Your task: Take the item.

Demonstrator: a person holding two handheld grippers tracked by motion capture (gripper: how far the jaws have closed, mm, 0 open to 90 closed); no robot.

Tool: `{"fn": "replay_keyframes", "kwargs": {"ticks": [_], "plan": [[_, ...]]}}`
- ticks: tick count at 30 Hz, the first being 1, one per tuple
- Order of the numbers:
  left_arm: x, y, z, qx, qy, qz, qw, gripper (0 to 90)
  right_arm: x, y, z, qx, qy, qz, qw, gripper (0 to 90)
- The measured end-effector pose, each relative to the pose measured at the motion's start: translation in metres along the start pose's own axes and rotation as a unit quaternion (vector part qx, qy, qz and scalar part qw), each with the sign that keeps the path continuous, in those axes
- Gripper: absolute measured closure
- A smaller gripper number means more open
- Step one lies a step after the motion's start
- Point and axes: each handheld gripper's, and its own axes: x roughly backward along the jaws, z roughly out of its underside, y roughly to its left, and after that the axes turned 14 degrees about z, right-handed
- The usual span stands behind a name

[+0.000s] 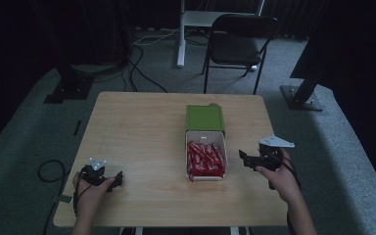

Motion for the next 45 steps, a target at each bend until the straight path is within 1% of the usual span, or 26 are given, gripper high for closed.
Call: {"fn": "replay_keyframes", "kwargs": {"ticks": [4,6,7,8,12,15,16,17,18,19,20,21,24,25,26,27,30,31,32,33,34,35,37,41,42,45], "plan": [[0.0,0.0,0.0,0.0,0.0,0.0,1.0,2.8,-0.001,0.007,-0.005,0.004,-0.002,-0.014,0.9999,13.0],[0.0,0.0,0.0,0.0,0.0,0.0,1.0,2.8,-0.002,0.012,-0.008,0.011,-0.005,-0.021,0.9997,13.1],[0.0,0.0,0.0,0.0,0.0,0.0,1.0,2.8,-0.002,0.012,-0.008,0.011,-0.005,-0.021,0.9997,13.1],[0.0,0.0,0.0,0.0,0.0,0.0,1.0,2.8,-0.003,0.016,-0.011,0.016,-0.007,-0.03,0.9994,13.3],[0.0,0.0,0.0,0.0,0.0,0.0,1.0,2.8,-0.004,0.026,-0.017,0.037,-0.011,-0.044,0.9983,14.7],[0.0,0.0,0.0,0.0,0.0,0.0,1.0,2.8,-0.005,0.034,-0.021,0.065,-0.015,-0.054,0.9963,16.4],[0.0,0.0,0.0,0.0,0.0,0.0,1.0,2.7,-0.005,0.036,-0.022,0.068,-0.016,-0.056,0.9959,16.5],[0.0,0.0,0.0,0.0,0.0,0.0,1.0,2.8,-0.006,0.039,-0.023,0.071,-0.017,-0.063,0.9954,18.9],[0.0,0.0,0.0,0.0,0.0,0.0,1.0,2.8,-0.006,0.039,-0.023,0.071,-0.017,-0.063,0.9954,18.9],[0.0,0.0,0.0,0.0,0.0,0.0,1.0,2.8,-0.006,0.044,-0.026,0.078,-0.02,-0.071,0.9942,21.2],[0.0,0.0,0.0,0.0,0.0,0.0,1.0,2.8,-0.006,0.044,-0.026,0.078,-0.02,-0.071,0.9942,21.2],[0.0,0.0,0.0,0.0,0.0,0.0,1.0,2.8,-0.006,0.048,-0.028,0.082,-0.02,-0.078,0.9934,24.6],[0.0,0.0,0.0,0.0,0.0,0.0,1.0,2.8,-0.006,0.053,-0.03,0.088,-0.021,-0.086,0.9922,25.3],[0.0,0.0,0.0,0.0,0.0,0.0,1.0,2.8,-0.006,0.059,-0.033,0.092,-0.022,-0.095,0.991,28.1],[0.0,0.0,0.0,0.0,0.0,0.0,1.0,2.8,-0.006,0.059,-0.033,0.092,-0.022,-0.095,0.991,28.1],[0.0,0.0,0.0,0.001,0.0,0.0,1.0,2.8,-0.007,0.064,-0.034,0.095,-0.022,-0.096,0.9906,30.8],[0.0,0.0,0.0,0.001,0.0,0.0,1.0,2.8,-0.009,0.069,-0.036,0.097,-0.019,-0.101,0.9899,30.9],[0.0,0.0,0.0,0.001,-0.001,0.0,1.0,2.8,-0.01,0.074,-0.037,0.1,-0.016,-0.104,0.9895,31.1],[0.0,0.0,0.0,0.001,-0.001,0.0,1.0,2.8,-0.01,0.074,-0.037,0.1,-0.016,-0.104,0.9895,31.1],[0.0,0.0,0.0,0.002,-0.002,0.0,1.0,2.8,-0.011,0.078,-0.037,0.104,-0.014,-0.108,0.9886,33.7],[0.0,0.0,0.0,0.002,-0.002,0.0,1.0,2.8,-0.011,0.078,-0.037,0.104,-0.014,-0.108,0.9886,33.7],[0.0,0.0,0.0,0.001,-0.002,0.0,1.0,2.8,-0.013,0.082,-0.038,0.108,-0.012,-0.119,0.987,37.9],[0.0,0.0,0.0,0.001,-0.001,0.0,1.0,2.8,-0.014,0.084,-0.038,0.104,-0.01,-0.121,0.9872,39.9],[0.0,0.0,0.0,0.0,0.0,0.0,1.0,2.8,-0.019,0.096,-0.037,0.104,0.002,-0.122,0.9871,46.3],[0.0,0.0,0.0,0.001,-0.001,0.0,1.0,2.8,-0.019,0.099,-0.037,0.102,0.005,-0.124,0.987,48.9],[0.0,0.0,0.0,0.0,0.0,0.0,1.0,2.8,-0.021,0.106,-0.038,0.112,0.012,-0.12,0.9864,57.2]]}}
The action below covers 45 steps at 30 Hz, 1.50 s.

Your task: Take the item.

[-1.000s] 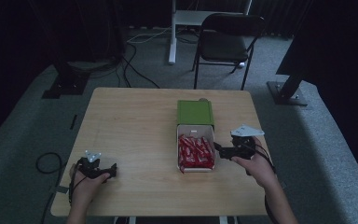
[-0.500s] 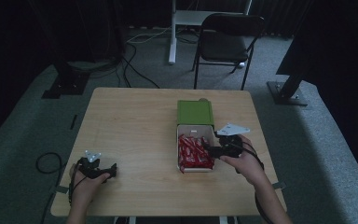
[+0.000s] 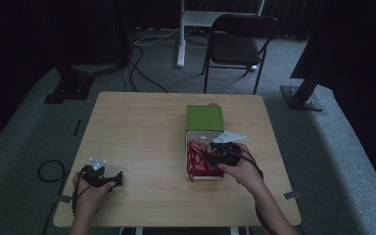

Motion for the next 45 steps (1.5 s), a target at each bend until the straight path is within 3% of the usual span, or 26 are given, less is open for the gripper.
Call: {"fn": "replay_keyframes", "kwargs": {"ticks": [2,5,11,23,33,38,45], "plan": [[0.0,0.0,0.0,0.0,0.0,0.0,1.0,2.8,-0.002,0.004,-0.001,-0.008,0.009,0.005,0.9999,60.9],[0.0,0.0,0.0,0.0,0.0,0.0,1.0,2.8,-0.009,0.008,0.0,0.004,0.019,0.018,0.9996,62.5],[0.0,0.0,0.0,0.001,-0.001,0.0,1.0,2.8,-0.02,0.016,0.001,0.01,0.041,0.021,0.9989,64.0],[0.0,0.0,0.0,0.001,0.0,0.0,1.0,2.8,-0.04,0.024,0.0,-0.004,0.084,0.035,0.9959,67.3],[0.0,0.0,0.0,0.0,0.0,0.0,1.0,2.8,-0.048,0.027,-0.001,-0.002,0.091,0.053,0.9944,70.9],[0.0,0.0,0.0,0.0,0.0,0.0,1.0,2.8,-0.049,0.03,0.001,-0.005,0.087,0.056,0.9946,77.7],[0.0,0.0,0.0,0.0,0.0,0.0,1.0,2.8,-0.04,0.022,0.001,-0.031,0.071,0.051,0.9957,79.0]]}}
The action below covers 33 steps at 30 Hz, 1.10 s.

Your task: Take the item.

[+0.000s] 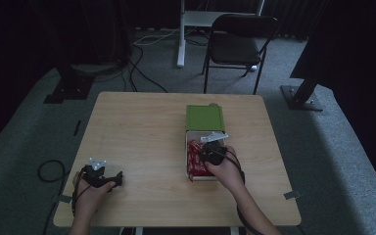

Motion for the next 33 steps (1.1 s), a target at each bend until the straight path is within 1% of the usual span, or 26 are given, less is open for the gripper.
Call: {"fn": "replay_keyframes", "kwargs": {"ticks": [2,4,5,6,9,10,16,20,22,23,24,25,26,27,28,29,30,31,33], "plan": [[0.0,0.0,0.0,0.0,0.0,0.0,1.0,2.8,0.004,-0.002,-0.001,-0.001,-0.007,-0.001,1.0,79.0],[0.0,0.0,0.0,0.0,0.0,0.0,1.0,2.8,0.008,-0.004,-0.001,-0.003,-0.007,-0.009,0.9999,79.0],[0.0,0.0,0.0,0.0,0.0,0.0,1.0,2.8,0.008,-0.004,-0.001,-0.003,-0.007,-0.009,0.9999,79.0],[0.0,0.0,0.0,0.0,0.0,0.0,1.0,2.8,0.012,-0.006,-0.002,-0.005,-0.011,-0.012,0.9999,79.0],[0.0,0.0,0.0,0.0,-0.001,0.0,1.0,2.8,0.017,-0.008,-0.002,-0.01,-0.018,-0.013,0.9997,79.0],[0.0,0.0,0.0,0.0,0.0,0.0,1.0,2.8,0.021,-0.01,-0.003,-0.017,-0.026,-0.015,0.9994,79.0],[0.0,0.0,0.0,0.0,0.0,0.0,1.0,2.8,0.034,-0.015,-0.006,-0.027,-0.041,-0.022,0.9986,79.0],[0.0,0.0,0.0,0.0,0.0,0.0,1.0,2.8,0.039,-0.017,-0.006,-0.027,-0.047,-0.023,0.9983,79.0],[0.0,0.0,0.0,0.0,0.0,0.0,1.0,2.8,0.045,-0.018,-0.007,-0.031,-0.058,-0.024,0.9975,79.0],[0.0,0.0,0.0,0.0,0.0,0.0,1.0,2.8,0.045,-0.018,-0.007,-0.031,-0.058,-0.024,0.9975,79.0],[0.0,0.0,0.0,-0.001,0.0,0.0,1.0,2.8,0.047,-0.019,-0.007,-0.036,-0.068,-0.022,0.9968,79.0],[0.0,0.0,0.0,-0.001,0.0,0.0,1.0,2.8,0.047,-0.019,-0.007,-0.036,-0.068,-0.022,0.9968,79.0],[0.0,0.0,0.0,-0.001,0.0,0.0,1.0,2.8,0.05,-0.021,-0.007,-0.043,-0.077,-0.019,0.996,79.0],[0.0,0.0,0.0,-0.001,0.0,0.0,1.0,2.8,0.05,-0.021,-0.007,-0.043,-0.077,-0.019,0.996,79.0],[0.0,0.0,0.0,-0.001,0.0,0.0,1.0,2.8,0.053,-0.022,-0.006,-0.05,-0.092,-0.016,0.9943,79.0],[0.0,0.0,0.0,-0.001,0.0,0.0,1.0,2.8,0.053,-0.022,-0.006,-0.05,-0.092,-0.016,0.9943,79.0],[0.0,0.0,0.0,0.0,0.0,0.0,1.0,2.8,0.055,-0.022,-0.006,-0.058,-0.116,-0.016,0.9914,79.0],[0.0,0.0,0.0,0.0,0.0,0.0,1.0,2.8,0.056,-0.023,-0.006,-0.061,-0.124,-0.017,0.9903,79.0],[0.0,0.0,0.0,0.001,0.0,0.0,1.0,2.8,0.057,-0.023,-0.006,-0.065,-0.133,-0.014,0.989,78.9]]}}
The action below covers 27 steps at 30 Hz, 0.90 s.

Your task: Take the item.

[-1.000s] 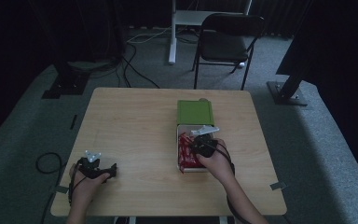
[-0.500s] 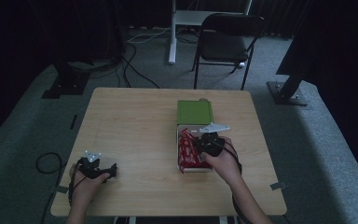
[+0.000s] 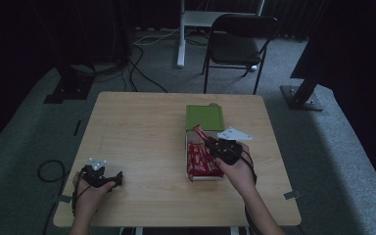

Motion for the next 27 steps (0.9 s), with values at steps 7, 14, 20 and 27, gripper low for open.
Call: {"fn": "replay_keyframes", "kwargs": {"ticks": [7,14,20,27], "plan": [[0.0,0.0,0.0,0.0,0.0,0.0,1.0,2.8,0.002,-0.004,0.0,-0.006,-0.037,0.008,0.9993,79.0],[0.0,0.0,0.0,0.0,0.0,0.0,1.0,2.8,0.003,-0.013,0.001,-0.031,-0.085,0.023,0.9956,78.9],[0.0,0.0,0.0,0.0,-0.001,0.0,1.0,2.8,0.002,-0.023,0.001,-0.048,-0.093,0.04,0.9937,78.8],[0.0,0.0,0.0,-0.001,0.0,0.0,1.0,2.8,0.002,-0.038,0.003,-0.05,-0.089,0.062,0.9928,78.8]]}}
